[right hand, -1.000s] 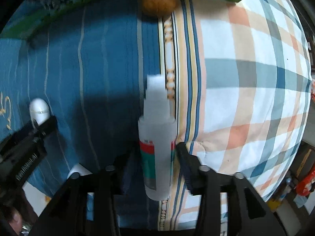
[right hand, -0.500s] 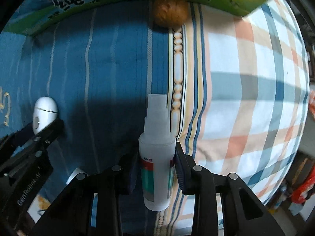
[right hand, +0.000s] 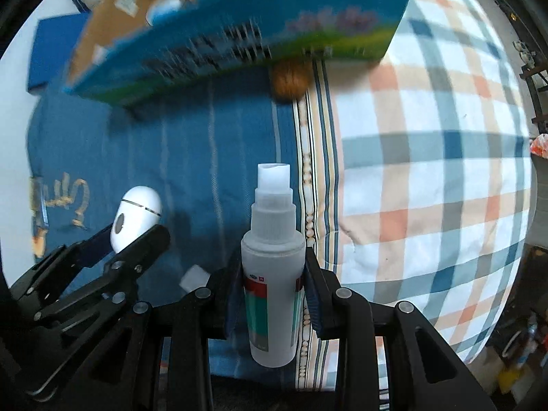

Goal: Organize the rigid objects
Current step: 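Carry the white case and spray bottle into the box with both tools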

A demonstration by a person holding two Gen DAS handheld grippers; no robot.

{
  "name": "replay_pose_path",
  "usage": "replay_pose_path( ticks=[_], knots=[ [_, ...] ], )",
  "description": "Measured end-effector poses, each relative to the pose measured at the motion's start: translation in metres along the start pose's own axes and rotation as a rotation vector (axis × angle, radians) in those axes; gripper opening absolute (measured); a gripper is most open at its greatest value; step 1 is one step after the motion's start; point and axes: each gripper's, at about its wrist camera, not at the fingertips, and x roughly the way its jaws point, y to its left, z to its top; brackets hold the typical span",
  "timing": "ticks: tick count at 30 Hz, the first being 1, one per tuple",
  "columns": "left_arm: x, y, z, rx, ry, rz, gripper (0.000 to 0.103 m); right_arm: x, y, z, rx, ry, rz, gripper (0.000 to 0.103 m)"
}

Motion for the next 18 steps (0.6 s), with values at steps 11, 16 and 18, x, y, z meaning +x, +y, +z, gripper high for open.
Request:
replay_pose_path(
  ticks=[11, 16, 18],
  knots=[
    [-0.09, -0.008, 0.055, 0.023, -0.157, -0.097, 0.043, -0.105, -0.01, 0.045, -0.003, -0.2, 0.123, 0.035],
    [-0.104, 0.007, 0.115, -0.005, -0.214, -0.092, 0.043, -0.123, -0.005, 0.085, -0.01, -0.271, 0.072, 0.035],
    [-0.103, 0.011, 0.137, -0.018, -0.218, -0.085, 0.043, -0.12, -0.006, 0.11, -0.01, -0.28, 0.037, 0.035]
  ],
)
